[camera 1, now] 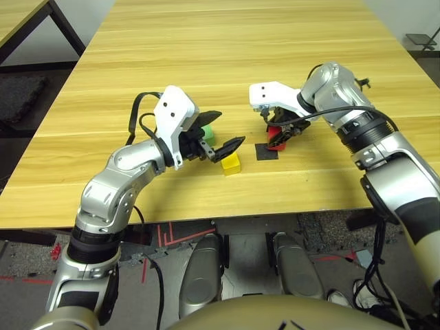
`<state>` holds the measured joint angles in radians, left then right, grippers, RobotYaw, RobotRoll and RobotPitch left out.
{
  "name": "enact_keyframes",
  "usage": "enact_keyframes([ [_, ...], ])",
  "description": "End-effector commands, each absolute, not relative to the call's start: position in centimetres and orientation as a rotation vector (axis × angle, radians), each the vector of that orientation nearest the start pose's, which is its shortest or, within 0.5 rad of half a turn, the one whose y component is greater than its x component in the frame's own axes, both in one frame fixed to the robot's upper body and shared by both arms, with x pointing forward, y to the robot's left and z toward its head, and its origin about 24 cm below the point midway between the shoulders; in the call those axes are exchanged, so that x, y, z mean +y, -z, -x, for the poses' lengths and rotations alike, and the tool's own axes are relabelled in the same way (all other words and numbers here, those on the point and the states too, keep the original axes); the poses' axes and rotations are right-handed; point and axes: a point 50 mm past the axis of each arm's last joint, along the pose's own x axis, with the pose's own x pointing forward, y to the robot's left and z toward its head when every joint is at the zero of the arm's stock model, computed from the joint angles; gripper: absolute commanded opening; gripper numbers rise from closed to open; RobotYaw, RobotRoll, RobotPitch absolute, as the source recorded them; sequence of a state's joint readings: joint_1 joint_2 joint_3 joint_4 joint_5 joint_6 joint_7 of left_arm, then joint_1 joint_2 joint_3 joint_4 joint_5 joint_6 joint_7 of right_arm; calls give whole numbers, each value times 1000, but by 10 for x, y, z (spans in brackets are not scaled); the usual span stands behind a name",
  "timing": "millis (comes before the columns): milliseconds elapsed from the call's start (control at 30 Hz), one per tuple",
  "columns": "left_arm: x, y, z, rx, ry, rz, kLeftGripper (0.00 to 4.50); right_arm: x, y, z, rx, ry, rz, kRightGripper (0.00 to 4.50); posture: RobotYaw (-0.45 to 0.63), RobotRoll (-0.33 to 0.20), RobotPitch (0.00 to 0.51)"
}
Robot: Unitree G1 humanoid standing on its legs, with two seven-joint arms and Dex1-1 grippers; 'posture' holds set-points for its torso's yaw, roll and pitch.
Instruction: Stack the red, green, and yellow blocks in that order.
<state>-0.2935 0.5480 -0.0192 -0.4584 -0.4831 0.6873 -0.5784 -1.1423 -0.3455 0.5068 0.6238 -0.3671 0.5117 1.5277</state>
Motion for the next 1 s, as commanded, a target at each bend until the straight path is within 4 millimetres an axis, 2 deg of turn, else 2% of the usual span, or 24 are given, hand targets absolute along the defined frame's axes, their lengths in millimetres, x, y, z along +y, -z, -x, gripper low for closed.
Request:
enact_keyframes([
  [33,151,-163,-257,61,829,-172,4500,-81,-175,-361,765,-1375,899,2134,492,-323,123],
  [633,154,-161,-256,68,793,-173,4500,-75,-159,-357,765,-1420,921,2133,509,-317,122],
  [800,162,-157,-262,92,787,-207,4500,-72,-157,-357,715,-1434,892,3683,490,-298,109],
  [867,164,-158,-266,102,793,-230,4500,-77,-164,-359,688,-1440,881,4300,485,-292,103],
  [933,168,-161,-274,115,804,-256,4500,-88,-177,-363,618,-1449,869,4463,467,-277,90],
  [1000,172,-166,-285,136,843,-316,4500,-113,-201,-371,514,-1402,810,4463,446,-263,80],
])
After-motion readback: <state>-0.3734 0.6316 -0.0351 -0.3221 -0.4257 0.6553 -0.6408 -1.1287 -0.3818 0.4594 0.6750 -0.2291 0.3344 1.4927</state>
